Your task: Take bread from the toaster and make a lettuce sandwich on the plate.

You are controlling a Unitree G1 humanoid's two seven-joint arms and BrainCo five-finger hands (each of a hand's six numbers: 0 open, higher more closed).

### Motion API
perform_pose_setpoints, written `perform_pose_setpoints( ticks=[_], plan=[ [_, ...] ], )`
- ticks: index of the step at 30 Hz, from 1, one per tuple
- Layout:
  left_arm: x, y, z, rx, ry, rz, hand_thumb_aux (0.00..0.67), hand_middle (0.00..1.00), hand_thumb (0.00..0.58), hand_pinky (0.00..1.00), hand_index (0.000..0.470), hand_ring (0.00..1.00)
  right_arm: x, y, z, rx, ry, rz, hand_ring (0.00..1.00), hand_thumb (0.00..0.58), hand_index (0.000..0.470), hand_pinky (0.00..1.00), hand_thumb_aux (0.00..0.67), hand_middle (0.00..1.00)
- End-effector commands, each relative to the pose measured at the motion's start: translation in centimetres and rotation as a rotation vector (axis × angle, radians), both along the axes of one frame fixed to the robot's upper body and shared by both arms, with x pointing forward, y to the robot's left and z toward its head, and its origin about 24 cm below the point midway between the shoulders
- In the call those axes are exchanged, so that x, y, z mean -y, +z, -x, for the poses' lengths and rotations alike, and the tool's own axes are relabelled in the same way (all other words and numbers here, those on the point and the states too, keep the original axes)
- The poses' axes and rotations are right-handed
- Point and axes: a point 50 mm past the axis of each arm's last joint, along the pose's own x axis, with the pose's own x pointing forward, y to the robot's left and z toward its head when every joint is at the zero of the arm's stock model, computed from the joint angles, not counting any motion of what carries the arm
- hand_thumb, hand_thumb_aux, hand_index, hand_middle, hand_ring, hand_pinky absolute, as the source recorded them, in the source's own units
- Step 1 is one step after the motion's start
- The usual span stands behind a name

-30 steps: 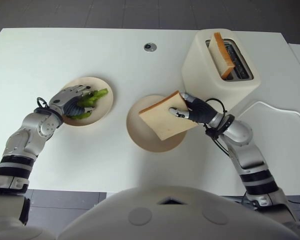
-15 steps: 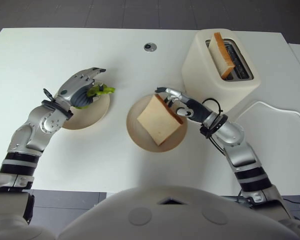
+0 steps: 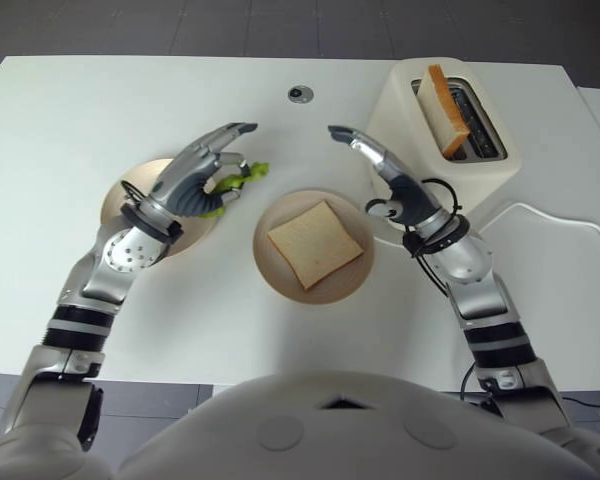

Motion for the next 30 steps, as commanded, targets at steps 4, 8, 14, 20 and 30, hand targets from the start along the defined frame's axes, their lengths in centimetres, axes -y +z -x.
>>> perform_pose_setpoints(
  ticks=[4,8,14,20,30],
  plan=[
    [4.4,-1.7,0.8,-0.073,-0.162,0.028,0.670,0.00,0.580,0.00,0.470,0.00,0.0,1.8,1.1,-0.024,0.094,-0.134,0.00,0.000,0.000,0.00,0.000,0.00],
    [6.4,-3.1,0.8,-0.117,-0.213,0.002,0.670,0.00,0.580,0.00,0.470,0.00,0.2,2.1,1.3,-0.045,0.118,-0.166,0.00,0.000,0.000,0.00,0.000,0.00],
    [9.2,-4.7,1.0,-0.137,-0.275,-0.064,0.670,0.00,0.580,0.00,0.470,0.00,0.2,2.3,1.4,-0.056,0.130,-0.168,0.00,0.000,0.000,0.00,0.000,0.00],
    [10.4,-5.2,1.3,-0.152,-0.312,-0.064,0.670,0.00,0.580,0.00,0.470,0.00,0.7,2.7,1.4,-0.044,0.114,-0.170,0.00,0.000,0.000,0.00,0.000,0.00],
    [10.8,-5.6,1.8,-0.176,-0.352,-0.060,0.000,0.00,0.000,0.00,0.000,0.00,5.8,6.1,-0.9,0.110,-0.251,-0.237,0.00,0.000,0.000,0.00,0.000,0.00]
  ],
)
